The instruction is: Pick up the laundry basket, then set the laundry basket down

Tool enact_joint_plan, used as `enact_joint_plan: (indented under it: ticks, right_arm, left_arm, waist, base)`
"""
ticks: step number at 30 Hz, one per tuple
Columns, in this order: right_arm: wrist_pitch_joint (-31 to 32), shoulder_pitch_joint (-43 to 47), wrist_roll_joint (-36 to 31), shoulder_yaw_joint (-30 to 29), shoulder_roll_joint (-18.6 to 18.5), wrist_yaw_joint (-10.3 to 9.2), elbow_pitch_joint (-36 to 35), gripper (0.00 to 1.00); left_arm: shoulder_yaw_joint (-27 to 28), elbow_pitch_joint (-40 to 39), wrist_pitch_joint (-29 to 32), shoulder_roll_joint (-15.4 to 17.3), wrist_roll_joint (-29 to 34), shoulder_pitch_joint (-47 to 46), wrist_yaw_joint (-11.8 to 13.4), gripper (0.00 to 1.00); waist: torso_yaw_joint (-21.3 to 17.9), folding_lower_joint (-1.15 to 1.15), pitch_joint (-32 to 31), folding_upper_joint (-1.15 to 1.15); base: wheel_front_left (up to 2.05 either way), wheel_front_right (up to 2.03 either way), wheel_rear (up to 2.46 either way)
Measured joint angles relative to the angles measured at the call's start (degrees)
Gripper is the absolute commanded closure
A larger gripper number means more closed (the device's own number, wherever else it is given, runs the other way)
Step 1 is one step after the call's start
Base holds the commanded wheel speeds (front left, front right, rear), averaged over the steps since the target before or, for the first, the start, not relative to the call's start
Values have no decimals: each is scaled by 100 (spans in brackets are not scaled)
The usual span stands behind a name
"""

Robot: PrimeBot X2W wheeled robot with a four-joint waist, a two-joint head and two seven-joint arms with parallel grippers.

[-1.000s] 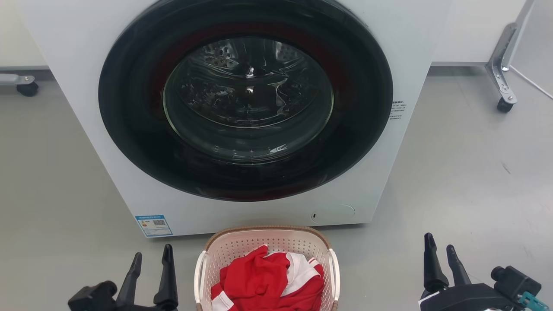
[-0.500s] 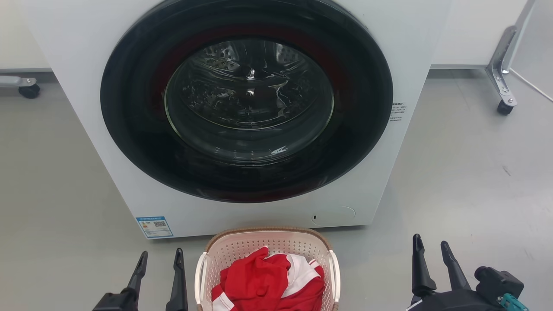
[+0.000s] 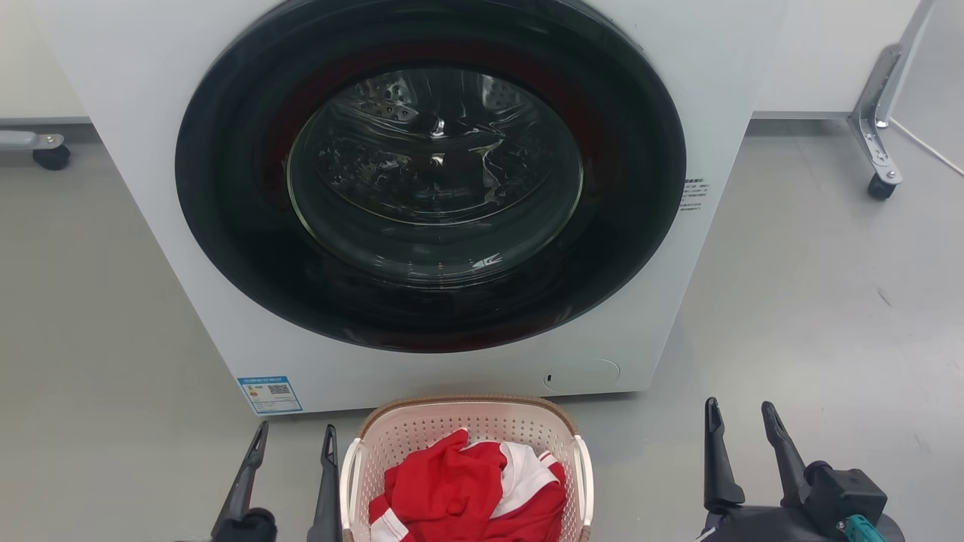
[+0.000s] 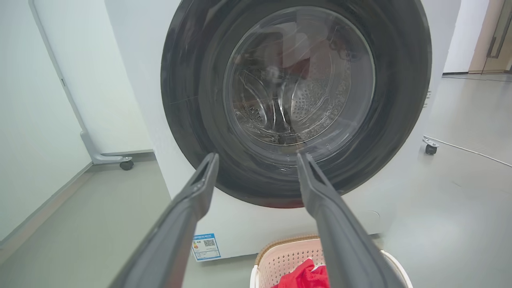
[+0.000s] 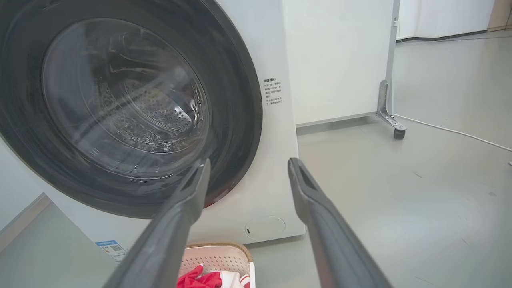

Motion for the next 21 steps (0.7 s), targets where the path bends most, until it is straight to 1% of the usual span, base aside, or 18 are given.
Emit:
enact_joint_plan:
  ticks: [2, 21]
  right_arm:
    - [-31, 2, -125, 9, -1, -14, -15, 0]
    - [-31, 3, -191, -92, -3, -14, -71, 0]
  left_arm:
    - [-14, -32, -22, 1, 143, 38, 29, 0]
    - [93, -45, -22, -12, 140, 83, 29, 0]
  waist:
    - [-1, 0, 3, 0]
    - [-6, 0, 16, 0]
  base:
    - [0, 0, 0]
    - [0, 0, 0]
